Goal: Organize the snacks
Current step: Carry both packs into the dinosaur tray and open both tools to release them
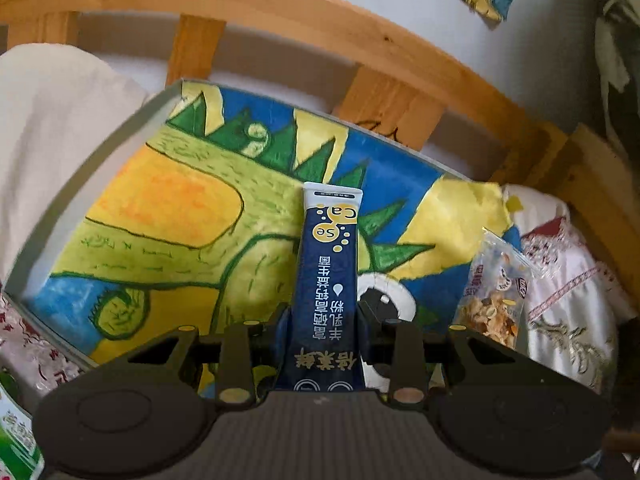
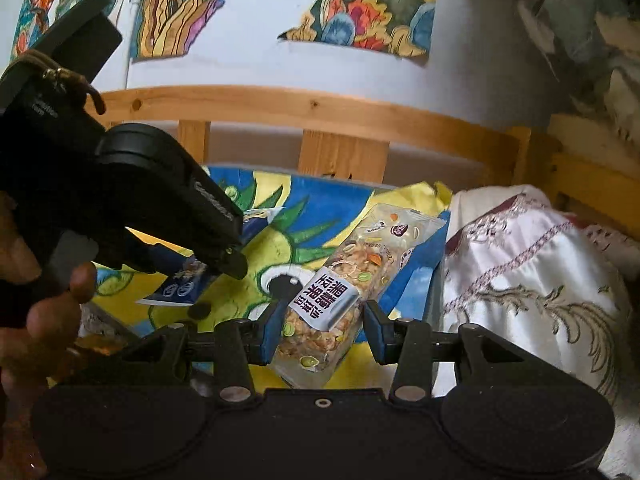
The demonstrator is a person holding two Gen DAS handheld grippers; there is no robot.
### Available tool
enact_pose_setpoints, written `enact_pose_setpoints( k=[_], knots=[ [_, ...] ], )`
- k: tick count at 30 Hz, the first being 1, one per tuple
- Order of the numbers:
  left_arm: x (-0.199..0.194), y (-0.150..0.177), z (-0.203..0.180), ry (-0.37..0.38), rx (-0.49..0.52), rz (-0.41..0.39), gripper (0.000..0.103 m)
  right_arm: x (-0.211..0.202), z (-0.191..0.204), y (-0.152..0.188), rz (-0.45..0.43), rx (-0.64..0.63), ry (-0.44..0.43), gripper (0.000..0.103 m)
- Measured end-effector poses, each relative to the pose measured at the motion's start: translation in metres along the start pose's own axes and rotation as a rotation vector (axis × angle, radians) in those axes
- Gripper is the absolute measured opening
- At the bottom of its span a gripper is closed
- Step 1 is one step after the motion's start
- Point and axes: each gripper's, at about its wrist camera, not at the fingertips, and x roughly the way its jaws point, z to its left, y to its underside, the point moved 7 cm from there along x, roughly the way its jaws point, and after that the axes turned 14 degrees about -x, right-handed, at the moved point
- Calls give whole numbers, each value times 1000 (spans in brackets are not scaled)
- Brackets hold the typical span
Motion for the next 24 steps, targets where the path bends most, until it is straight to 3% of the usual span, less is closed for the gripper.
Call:
enact_pose_setpoints(
  k=[8, 11, 12, 15, 18, 22, 24],
  knots=[
    [5, 4, -2, -34, 20, 5, 40, 4, 3, 5, 31, 2, -18, 47],
    [5, 2, -3, -53, 25, 10, 49, 5, 4, 7, 42, -10, -15, 47],
    [5, 1, -2, -67, 25, 13, 59, 5, 4, 7, 41, -13, -15, 51],
    [-5, -4, 2, -79, 14, -8, 66, 2, 5, 6, 29, -15, -11, 67],
    [-21, -13, 7, -89, 18, -58, 84, -4, 4, 1, 10, -1, -8, 77],
    [-46, -23, 13, -84, 27, -120, 93, -17, 2, -8, -31, 11, 12, 88],
    [-61, -27, 16, -74, 26, -152, 100, -24, 1, -11, -52, 20, 23, 98]
  ],
)
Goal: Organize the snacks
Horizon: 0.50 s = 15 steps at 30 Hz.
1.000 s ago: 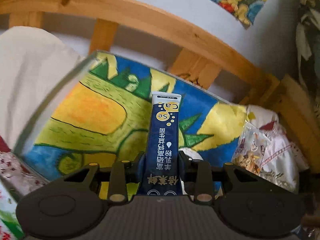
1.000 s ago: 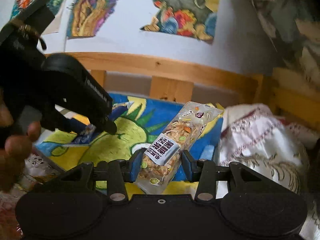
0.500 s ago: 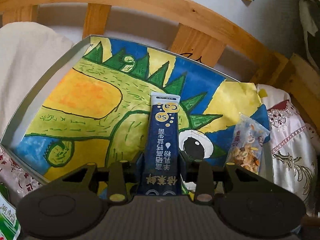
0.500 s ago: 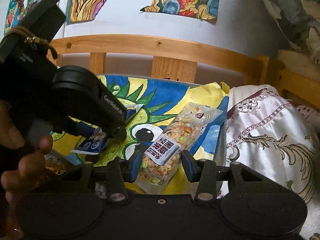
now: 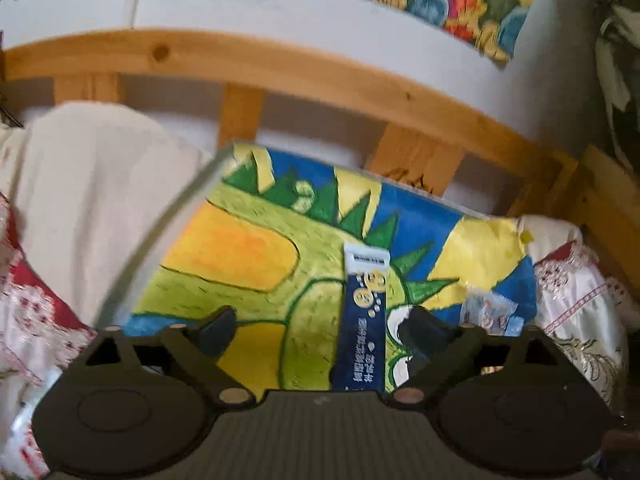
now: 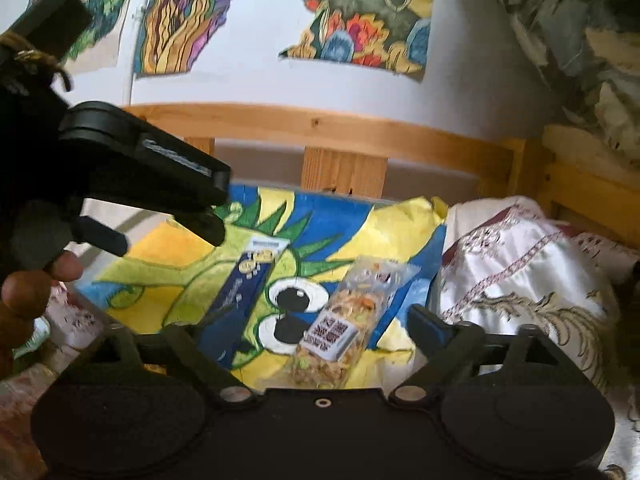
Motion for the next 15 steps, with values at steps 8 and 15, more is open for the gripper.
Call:
enact_pose_setpoints(
  k=[8, 15],
  knots=[
    [-49, -9, 16, -13, 13, -105, 102, -33, -5, -14, -90, 28, 54, 102],
    [-95, -3, 40, -68, 78, -149, 102, -75, -6, -27, -139, 71, 85, 102]
  ],
)
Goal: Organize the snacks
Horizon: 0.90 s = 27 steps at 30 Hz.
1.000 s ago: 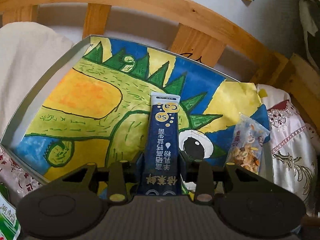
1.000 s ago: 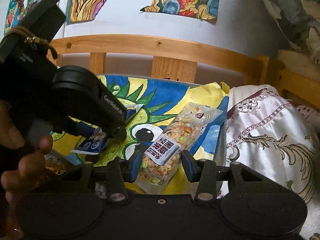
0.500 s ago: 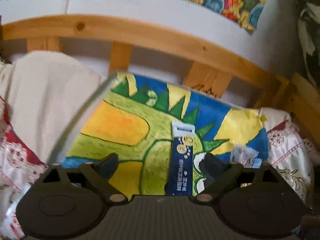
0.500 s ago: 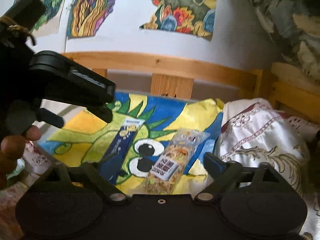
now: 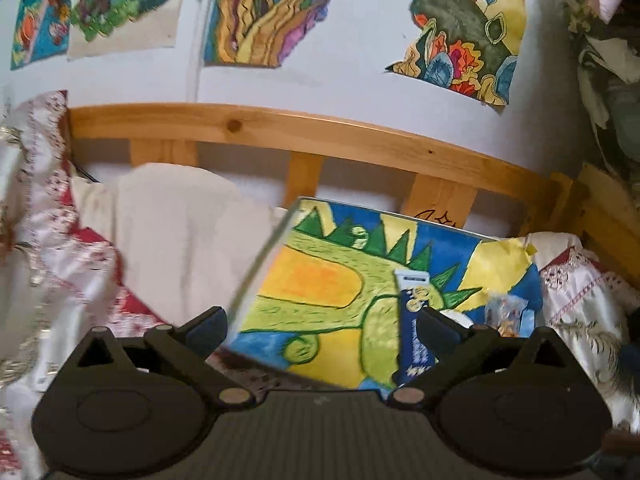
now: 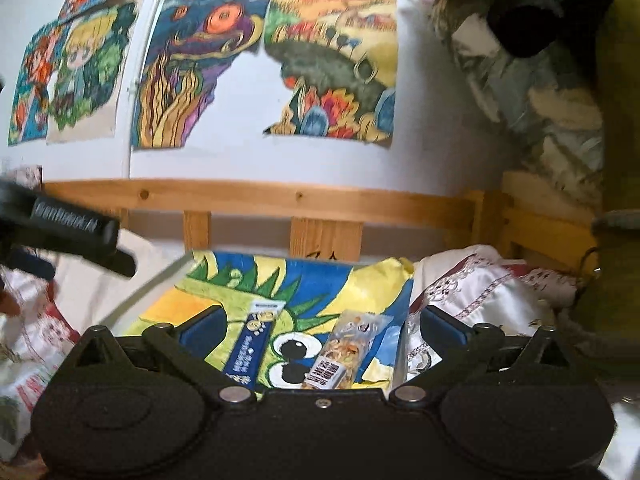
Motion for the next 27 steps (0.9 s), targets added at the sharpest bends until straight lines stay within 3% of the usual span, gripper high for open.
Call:
enact_pose_setpoints(
  k=[9, 18, 22, 27],
  knots=[
    [-71, 13, 47, -48, -53, -141, 102, -56, 0, -11, -27, 65, 40, 102],
    [-100, 47, 77, -66, 1, -94, 102, -108, 9, 7, 25, 197, 54, 102],
    [-102, 71, 84, -50, 15, -76, 103, -119, 29, 17, 70, 194, 31, 102],
    [-96, 101, 87, -68, 112, -29, 102, -128, 55, 26, 122, 163, 3, 102]
  ],
)
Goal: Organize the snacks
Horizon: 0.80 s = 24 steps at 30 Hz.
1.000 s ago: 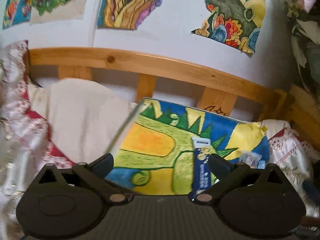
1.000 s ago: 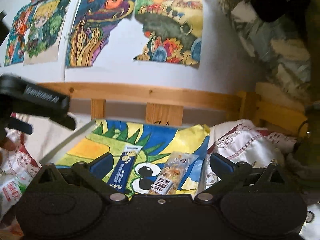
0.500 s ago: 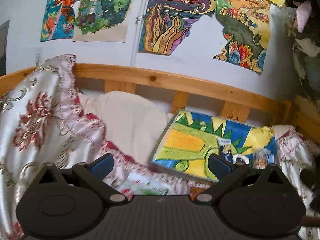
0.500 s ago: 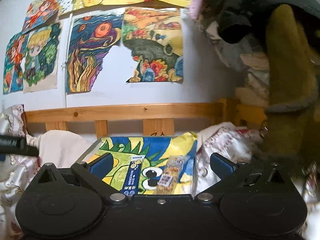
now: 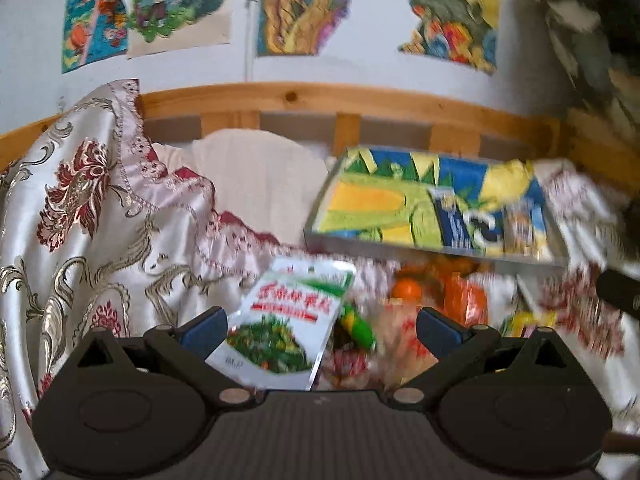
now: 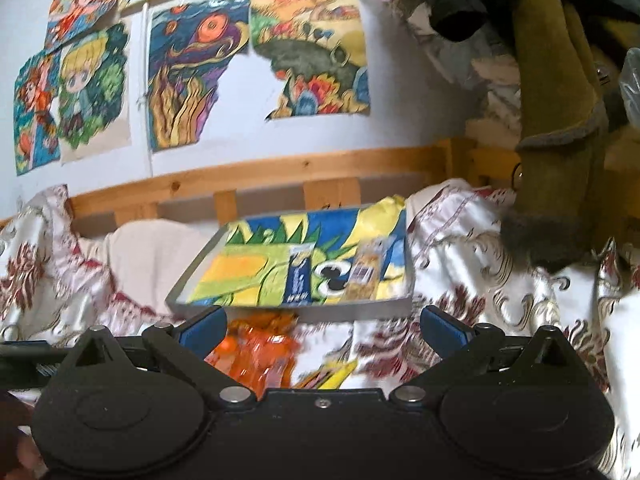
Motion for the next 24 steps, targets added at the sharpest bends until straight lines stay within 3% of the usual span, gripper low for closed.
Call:
enact_pose_setpoints(
  k=[5, 17, 24],
  knots=[
    [3, 16, 3, -22, 62, 10, 102, 3, 15, 12, 62, -24, -26, 102],
    [11, 23, 9, -10, 67, 53, 102, 21, 24, 27, 191, -28, -85, 102],
    [15, 24, 10, -17, 74, 68, 102, 24, 27, 31, 220, -34, -99, 102]
  ],
)
